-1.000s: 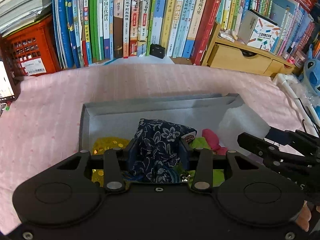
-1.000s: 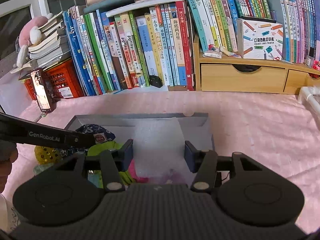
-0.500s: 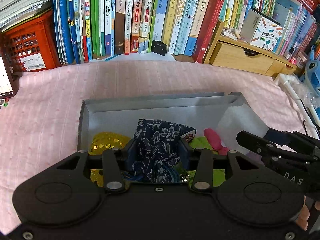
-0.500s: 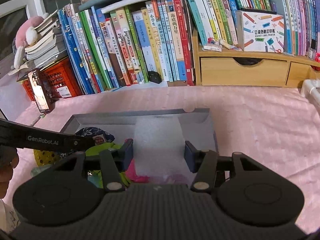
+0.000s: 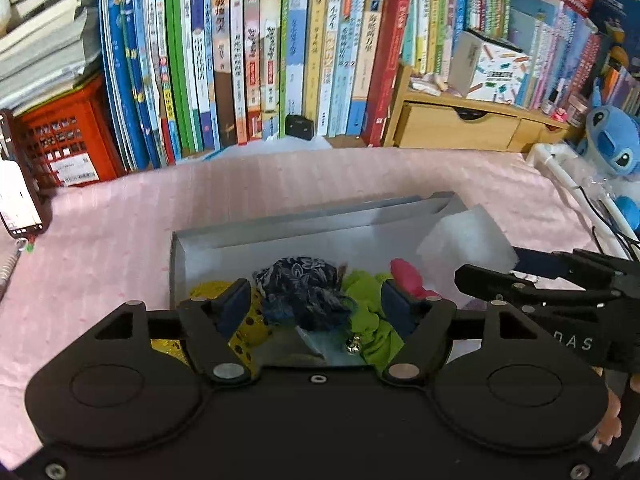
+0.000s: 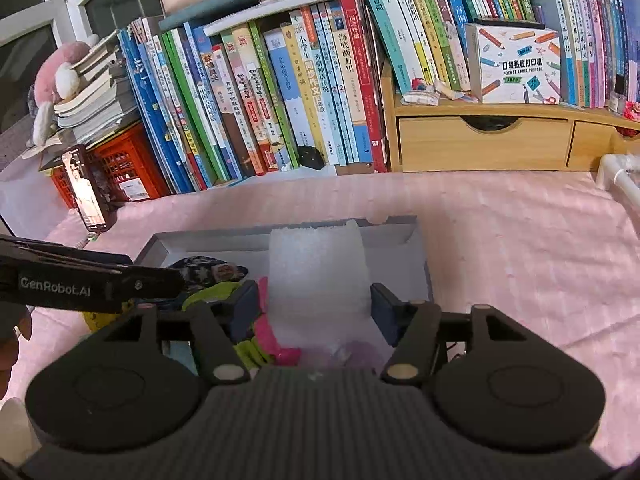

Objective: Organize soft objects
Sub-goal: 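Lower both items into the tray and open both tools, then withdraw both open tools up and away from the tray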

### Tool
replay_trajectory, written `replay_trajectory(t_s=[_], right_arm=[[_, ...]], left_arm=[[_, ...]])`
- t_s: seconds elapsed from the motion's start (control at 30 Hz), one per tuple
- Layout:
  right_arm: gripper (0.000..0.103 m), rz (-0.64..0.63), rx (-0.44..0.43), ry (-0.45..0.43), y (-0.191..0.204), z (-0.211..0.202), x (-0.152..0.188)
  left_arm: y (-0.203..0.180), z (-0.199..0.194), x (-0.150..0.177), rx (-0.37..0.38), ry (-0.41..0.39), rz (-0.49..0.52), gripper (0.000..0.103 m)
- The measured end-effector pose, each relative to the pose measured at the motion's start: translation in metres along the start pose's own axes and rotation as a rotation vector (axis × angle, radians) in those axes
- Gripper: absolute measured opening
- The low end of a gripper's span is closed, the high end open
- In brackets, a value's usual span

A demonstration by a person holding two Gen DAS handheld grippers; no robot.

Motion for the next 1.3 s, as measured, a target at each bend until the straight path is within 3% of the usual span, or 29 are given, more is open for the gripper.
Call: replay_trajectory(t_s=[0.6, 0.87, 1.3], right_arm=[[0.080, -0.113, -0.023, -0.073, 0.028, -0.061, 0.021], [0.082, -0.152, -0.055, -0.079, 0.042, -0.089, 0.042], [0.083, -0.117, -0.099, -0.015, 0.052, -0.106, 0.056]], left_arm=[[-0.006, -0.077, 0.049, 0.061, -0.117, 0.037, 0.077], [0.001, -0.110, 0.094, 0.100, -0.178, 0.036, 0.078], [-0.002, -0.152, 0.168, 0.119, -0.279, 0.054, 0.080]])
Point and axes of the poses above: each gripper's, at about its wrist camera, not at the fingertips, and z roughly the way its jaws point, y to its left, x to its underside, the point moved 2 cm from there along z, roughly the way its jaws point, and after that the axes turned 9 degrees about y, right-handed, at the moved point
